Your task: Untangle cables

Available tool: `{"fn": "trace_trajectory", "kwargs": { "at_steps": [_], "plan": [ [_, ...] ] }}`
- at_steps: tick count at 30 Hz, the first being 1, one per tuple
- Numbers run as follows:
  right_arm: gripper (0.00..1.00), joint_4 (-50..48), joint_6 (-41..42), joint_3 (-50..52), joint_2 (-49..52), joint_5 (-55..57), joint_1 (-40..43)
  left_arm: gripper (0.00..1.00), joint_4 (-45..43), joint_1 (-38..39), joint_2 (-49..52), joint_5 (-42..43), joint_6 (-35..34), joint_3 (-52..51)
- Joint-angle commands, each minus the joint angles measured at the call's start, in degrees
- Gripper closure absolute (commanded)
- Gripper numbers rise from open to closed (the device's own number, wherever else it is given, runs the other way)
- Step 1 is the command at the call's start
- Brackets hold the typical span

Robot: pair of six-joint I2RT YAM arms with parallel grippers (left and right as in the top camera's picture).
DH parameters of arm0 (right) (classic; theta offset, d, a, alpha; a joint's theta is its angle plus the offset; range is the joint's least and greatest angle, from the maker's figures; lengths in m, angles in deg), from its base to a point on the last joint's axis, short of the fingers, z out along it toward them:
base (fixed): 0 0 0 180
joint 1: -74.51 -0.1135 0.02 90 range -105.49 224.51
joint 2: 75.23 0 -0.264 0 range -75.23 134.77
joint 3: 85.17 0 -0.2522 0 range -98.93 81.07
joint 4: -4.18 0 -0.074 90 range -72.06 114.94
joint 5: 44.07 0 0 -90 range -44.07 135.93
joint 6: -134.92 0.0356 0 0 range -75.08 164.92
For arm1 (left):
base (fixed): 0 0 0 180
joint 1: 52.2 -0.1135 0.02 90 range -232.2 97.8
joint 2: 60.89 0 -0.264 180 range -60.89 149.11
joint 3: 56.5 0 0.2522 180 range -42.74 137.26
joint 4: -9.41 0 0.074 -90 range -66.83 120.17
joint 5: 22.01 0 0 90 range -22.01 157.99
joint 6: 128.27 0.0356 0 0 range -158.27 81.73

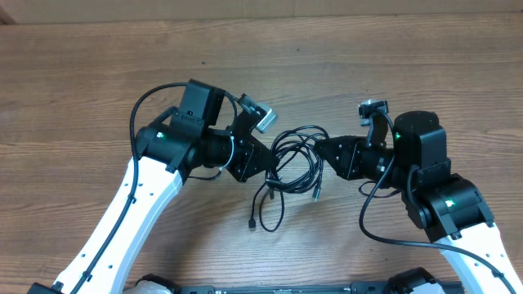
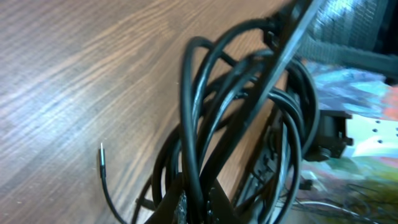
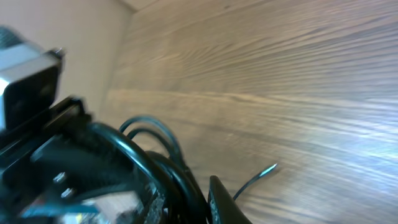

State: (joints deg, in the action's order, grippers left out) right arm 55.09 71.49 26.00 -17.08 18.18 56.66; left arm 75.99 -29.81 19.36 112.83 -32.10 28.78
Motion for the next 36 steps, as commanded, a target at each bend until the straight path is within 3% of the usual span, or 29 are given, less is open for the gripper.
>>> {"fn": "trace_trajectory", "kwargs": {
  "at_steps": [1, 12, 22, 26, 29, 31, 36],
  "plan": [
    [0.89, -0.3, 0.4, -0.8, 0.1, 12.1, 0.2, 0.96, 1.6, 0.0, -1.2, 3.1, 1.5, 1.2],
    [0.89, 0.1, 0.4, -0.8, 0.1, 21.4, 0.2, 0.96, 3.1, 0.0, -1.2, 2.4, 1.6, 1.2],
    [0.88, 5.5, 0.5, -0.8, 0.1, 34.4, 0.2, 0.96, 7.4, 0.0, -1.2, -6.7, 0.9, 1.2],
    [0.88, 6.5, 2.6, -0.8, 0.1, 37.2, 0.2, 0.96, 7.4, 0.0, -1.2, -12.5, -3.4, 1.2],
    [0.8, 6.5, 2.6, -0.8, 0.1, 35.7, 0.2, 0.96, 6.8, 0.0, -1.2, -10.5, -3.7, 1.2],
    [0.71, 6.5, 2.5, -0.8, 0.1, 30.4, 0.2, 0.96, 5.6, 0.0, -1.2, -8.8, -2.8, 1.2],
    [0.63, 6.4, -1.6, -0.8, 0.1, 11.5, 0.2, 0.96, 1.6, 0.0, -1.2, -7.1, -3.7, 1.2]
  ]
}}
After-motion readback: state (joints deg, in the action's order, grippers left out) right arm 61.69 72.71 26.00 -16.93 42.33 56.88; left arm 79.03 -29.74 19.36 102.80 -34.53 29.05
